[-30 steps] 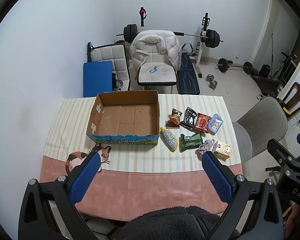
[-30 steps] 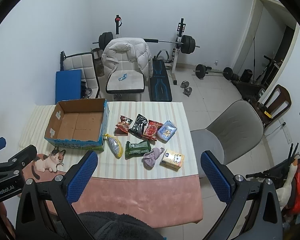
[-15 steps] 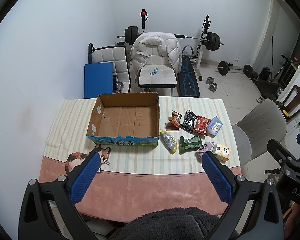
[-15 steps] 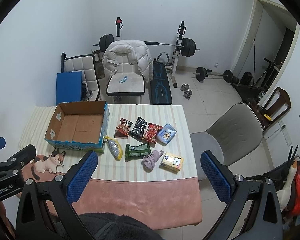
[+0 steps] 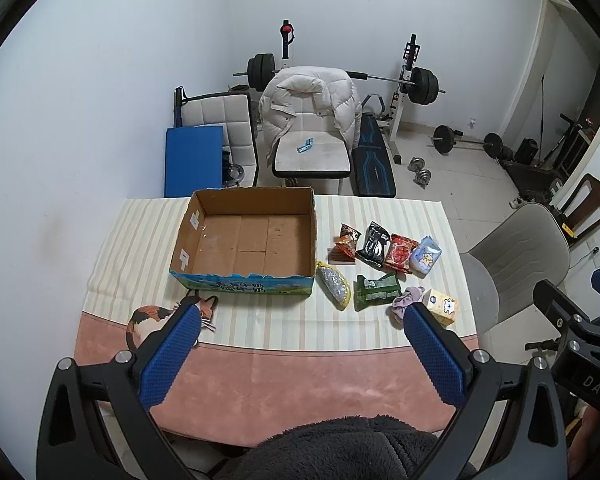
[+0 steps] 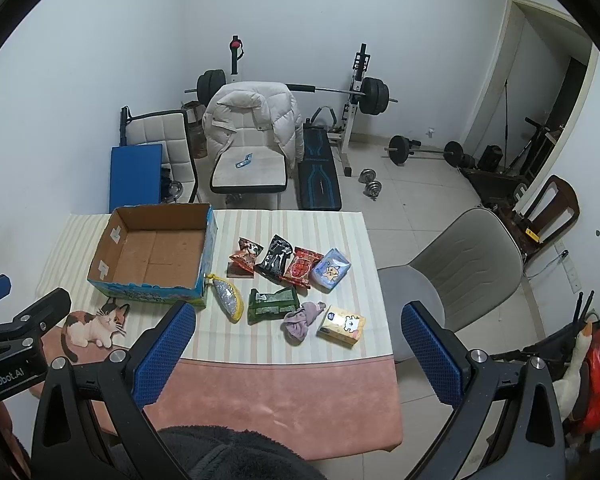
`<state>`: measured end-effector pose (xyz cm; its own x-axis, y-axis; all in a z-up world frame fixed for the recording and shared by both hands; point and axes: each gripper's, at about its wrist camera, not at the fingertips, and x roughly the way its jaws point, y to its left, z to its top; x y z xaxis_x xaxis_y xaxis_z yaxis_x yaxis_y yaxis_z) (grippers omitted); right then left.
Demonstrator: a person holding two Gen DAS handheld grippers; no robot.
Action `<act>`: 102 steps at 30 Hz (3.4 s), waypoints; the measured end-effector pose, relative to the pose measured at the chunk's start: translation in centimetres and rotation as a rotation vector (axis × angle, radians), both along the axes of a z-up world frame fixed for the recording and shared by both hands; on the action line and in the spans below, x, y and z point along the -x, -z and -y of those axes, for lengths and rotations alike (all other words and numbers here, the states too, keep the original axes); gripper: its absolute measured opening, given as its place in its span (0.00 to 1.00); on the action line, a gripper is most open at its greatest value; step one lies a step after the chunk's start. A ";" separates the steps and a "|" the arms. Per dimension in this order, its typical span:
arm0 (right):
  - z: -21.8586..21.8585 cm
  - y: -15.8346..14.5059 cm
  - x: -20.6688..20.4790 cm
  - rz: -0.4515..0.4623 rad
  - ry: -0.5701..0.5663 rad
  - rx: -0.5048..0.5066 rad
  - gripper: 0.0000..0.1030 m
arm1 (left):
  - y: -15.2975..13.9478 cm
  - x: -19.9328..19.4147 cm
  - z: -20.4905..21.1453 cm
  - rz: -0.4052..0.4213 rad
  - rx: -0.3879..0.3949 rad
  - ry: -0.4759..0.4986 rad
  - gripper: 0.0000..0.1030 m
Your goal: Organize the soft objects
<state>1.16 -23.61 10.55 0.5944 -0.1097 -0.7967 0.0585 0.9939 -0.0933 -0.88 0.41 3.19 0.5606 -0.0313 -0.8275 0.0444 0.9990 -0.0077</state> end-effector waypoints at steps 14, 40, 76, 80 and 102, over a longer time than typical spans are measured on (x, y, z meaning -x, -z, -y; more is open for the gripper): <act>1.2 0.7 -0.8 -0.012 0.013 -0.059 1.00 | 1.2 -1.6 0.7 -0.028 0.017 0.007 1.00; 21.2 40.6 -16.9 -0.623 0.377 -0.252 1.00 | 38.3 -23.4 7.5 -0.704 0.234 -0.342 0.78; 11.9 50.5 -18.3 -0.820 -0.558 0.367 1.00 | 44.1 -10.2 9.7 -0.795 0.119 -0.187 0.42; 12.3 52.4 -18.6 -0.910 -0.497 0.222 0.74 | 45.4 -10.8 9.4 -0.825 0.198 -0.217 0.42; 19.6 53.1 -10.0 -0.904 0.087 -0.262 0.64 | 44.4 -12.3 8.3 -0.673 0.147 -0.216 0.41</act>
<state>11.16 -43.23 -42.50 -0.2623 0.1229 -0.9571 0.1476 0.9853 0.0860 11.41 -7.88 -41.22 -0.0629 -0.1148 -0.9914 -0.2157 0.9714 -0.0988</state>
